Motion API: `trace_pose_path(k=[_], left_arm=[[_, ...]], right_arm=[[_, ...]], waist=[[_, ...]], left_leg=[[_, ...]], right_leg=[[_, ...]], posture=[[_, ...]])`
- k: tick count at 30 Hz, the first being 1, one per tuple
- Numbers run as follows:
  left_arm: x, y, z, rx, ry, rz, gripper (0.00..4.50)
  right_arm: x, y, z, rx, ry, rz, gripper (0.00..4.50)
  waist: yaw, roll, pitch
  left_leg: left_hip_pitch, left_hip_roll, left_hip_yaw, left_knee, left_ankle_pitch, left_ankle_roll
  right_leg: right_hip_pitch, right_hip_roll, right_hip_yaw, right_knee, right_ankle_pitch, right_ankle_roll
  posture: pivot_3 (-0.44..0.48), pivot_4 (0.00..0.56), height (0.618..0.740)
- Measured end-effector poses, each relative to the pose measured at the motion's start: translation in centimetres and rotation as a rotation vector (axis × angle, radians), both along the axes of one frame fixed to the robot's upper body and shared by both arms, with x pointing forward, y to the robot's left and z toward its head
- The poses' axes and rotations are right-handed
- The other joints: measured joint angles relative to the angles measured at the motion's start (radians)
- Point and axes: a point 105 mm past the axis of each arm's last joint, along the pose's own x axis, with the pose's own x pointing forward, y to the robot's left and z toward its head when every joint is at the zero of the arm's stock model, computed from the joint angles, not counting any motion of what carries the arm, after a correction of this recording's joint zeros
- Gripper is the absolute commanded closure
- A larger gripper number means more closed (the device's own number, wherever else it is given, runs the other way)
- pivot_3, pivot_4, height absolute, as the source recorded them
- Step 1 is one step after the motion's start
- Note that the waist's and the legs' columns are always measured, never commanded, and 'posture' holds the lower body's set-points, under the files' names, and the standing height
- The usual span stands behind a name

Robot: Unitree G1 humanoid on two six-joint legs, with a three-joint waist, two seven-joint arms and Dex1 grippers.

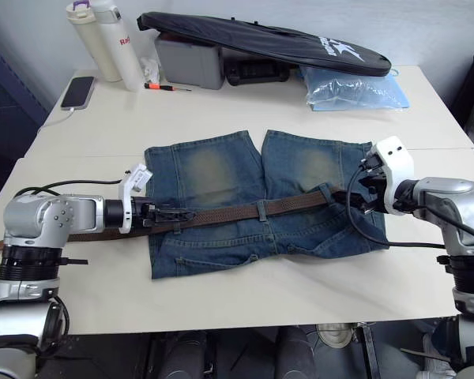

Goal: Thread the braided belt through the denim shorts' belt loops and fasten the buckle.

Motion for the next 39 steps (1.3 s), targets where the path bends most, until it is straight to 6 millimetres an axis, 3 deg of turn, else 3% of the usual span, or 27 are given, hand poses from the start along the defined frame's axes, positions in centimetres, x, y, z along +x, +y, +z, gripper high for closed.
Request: trace_pose_path(k=[6, 10, 16, 18, 21, 24, 27, 31, 39], left_arm=[[-0.4, -0.3, 0.0, 0.001, 0.016, -0.026, 0.03], [-0.5, -0.4, -0.1, -0.005, 0.028, -0.026, 1.19], [-0.4, -0.2, -0.3, -0.016, 0.040, -0.017, 3.87], [-0.4, -0.4, -0.3, -0.021, 0.042, -0.021, 4.50], [-0.5, -0.5, -0.2, -0.030, 0.042, -0.022, 4.50], [-0.5, -0.6, -0.2, -0.033, 0.036, -0.025, 4.50], [-0.5, -0.7, -0.1, -0.025, 0.017, -0.034, 4.50], [-1.0, -0.9, 0.2, -0.012, -0.022, -0.067, 4.50], [-2.1, -0.8, 1.8, -0.019, -0.141, -0.186, 4.50]], right_arm=[[0.0, 0.0, 0.0, -0.001, -0.002, -0.001, 0.00], [0.3, 0.0, 0.1, 0.000, -0.021, -0.001, 0.00], [1.8, 0.8, 1.1, 0.056, -0.064, -0.003, 0.00], [2.1, 1.1, 0.9, 0.086, -0.056, 0.002, 0.00], [2.4, 1.3, 0.0, 0.137, -0.001, 0.002, 0.00], [2.7, 1.7, -1.4, 0.218, 0.086, -0.013, 0.82], [2.4, 1.7, -2.6, 0.234, 0.150, -0.006, 2.26], [1.6, 2.0, -2.0, 0.244, 0.150, 0.074, 4.07], [-0.7, 3.4, -0.1, 0.095, -0.059, 0.407, 4.15]], waist=[[0.002, 0.000, 0.000], [0.001, 0.000, 0.000], [-0.001, 0.000, 0.000], [0.000, 0.000, 0.000], [0.002, 0.000, 0.000], [-0.002, 0.000, 0.000], [-0.001, 0.000, 0.000], [0.000, 0.000, 0.000], [-0.001, 0.000, 0.000]], left_leg=[[0.000, 0.000, 0.000, 0.000, 0.000, 0.000], [0.000, 0.000, 0.000, 0.000, 0.000, 0.000], [0.000, 0.000, 0.000, 0.000, 0.000, 0.000], [0.000, 0.000, 0.000, 0.000, 0.000, 0.000], [-0.001, 0.000, 0.000, 0.000, 0.000, 0.000], [0.000, 0.000, 0.000, 0.000, 0.000, 0.000], [-0.001, 0.000, 0.000, 0.000, 0.000, 0.000], [-0.001, 0.000, 0.000, -0.001, 0.000, 0.000], [-0.001, 0.000, 0.000, -0.001, 0.000, 0.000]], right_leg=[[0.000, 0.000, 0.000, 0.000, 0.000, 0.000], [0.000, 0.000, 0.000, 0.000, 0.000, 0.000], [0.000, 0.000, 0.000, 0.000, 0.000, 0.000], [0.000, 0.000, 0.000, 0.000, 0.000, 0.000], [0.000, 0.000, 0.000, -0.001, 0.000, 0.000], [0.000, 0.000, 0.000, 0.000, 0.000, 0.000], [0.000, 0.000, 0.000, -0.001, 0.000, 0.000], [0.000, 0.000, 0.000, -0.001, 0.000, 0.000], [0.000, 0.000, 0.000, -0.002, 0.000, 0.000]], posture=[[0.000, 0.150, 0.739], [0.000, 0.150, 0.739], [0.000, 0.150, 0.739], [0.000, 0.150, 0.739], [0.000, 0.150, 0.739], [0.000, 0.150, 0.739], [0.000, 0.150, 0.739], [0.000, 0.150, 0.739], [0.000, 0.150, 0.739]])
